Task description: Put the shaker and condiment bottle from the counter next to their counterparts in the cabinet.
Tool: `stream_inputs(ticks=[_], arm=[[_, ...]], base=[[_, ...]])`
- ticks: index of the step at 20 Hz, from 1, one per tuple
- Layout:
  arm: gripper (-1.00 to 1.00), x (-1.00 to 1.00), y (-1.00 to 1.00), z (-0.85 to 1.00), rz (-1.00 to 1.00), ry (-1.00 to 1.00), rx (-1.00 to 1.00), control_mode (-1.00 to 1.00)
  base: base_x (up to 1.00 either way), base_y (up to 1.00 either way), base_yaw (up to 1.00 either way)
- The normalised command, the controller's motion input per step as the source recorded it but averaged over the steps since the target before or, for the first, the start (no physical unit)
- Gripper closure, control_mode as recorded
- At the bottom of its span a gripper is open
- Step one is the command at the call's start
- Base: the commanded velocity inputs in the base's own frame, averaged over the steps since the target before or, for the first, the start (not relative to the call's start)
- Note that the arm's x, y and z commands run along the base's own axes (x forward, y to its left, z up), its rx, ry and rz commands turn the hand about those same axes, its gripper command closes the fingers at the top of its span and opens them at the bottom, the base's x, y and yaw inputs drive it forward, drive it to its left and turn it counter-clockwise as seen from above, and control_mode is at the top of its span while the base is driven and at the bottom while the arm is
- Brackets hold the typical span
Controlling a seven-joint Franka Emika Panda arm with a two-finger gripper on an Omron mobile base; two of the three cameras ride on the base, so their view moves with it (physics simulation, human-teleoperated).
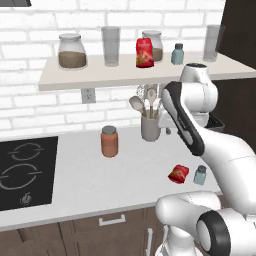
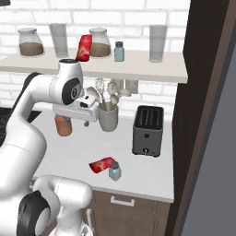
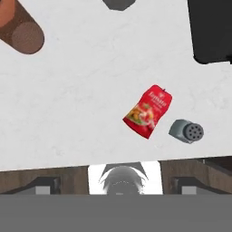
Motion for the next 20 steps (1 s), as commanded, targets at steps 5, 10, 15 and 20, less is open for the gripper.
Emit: stream_inputs(ticks=[5,10,15,20], arm=[[-1.0,-0.57,-0.05,0.0,-0.02,0.02,0.0,-1.0],[-1.0,-0.55,-0.02,0.0,0.09,0.0,0.0,-1.0],[-1.0,-0.46,0.0,0.0,0.14,-0.04,0.0,-1.0],[-1.0,-0.85,-0.02,0.0,0.13,-0.01,0.0,-1.0]], base=[[0.0,0.0,0.0],[0.0,0.0,0.0],[0.0,0.0,0.0],[0.0,0.0,0.0]])
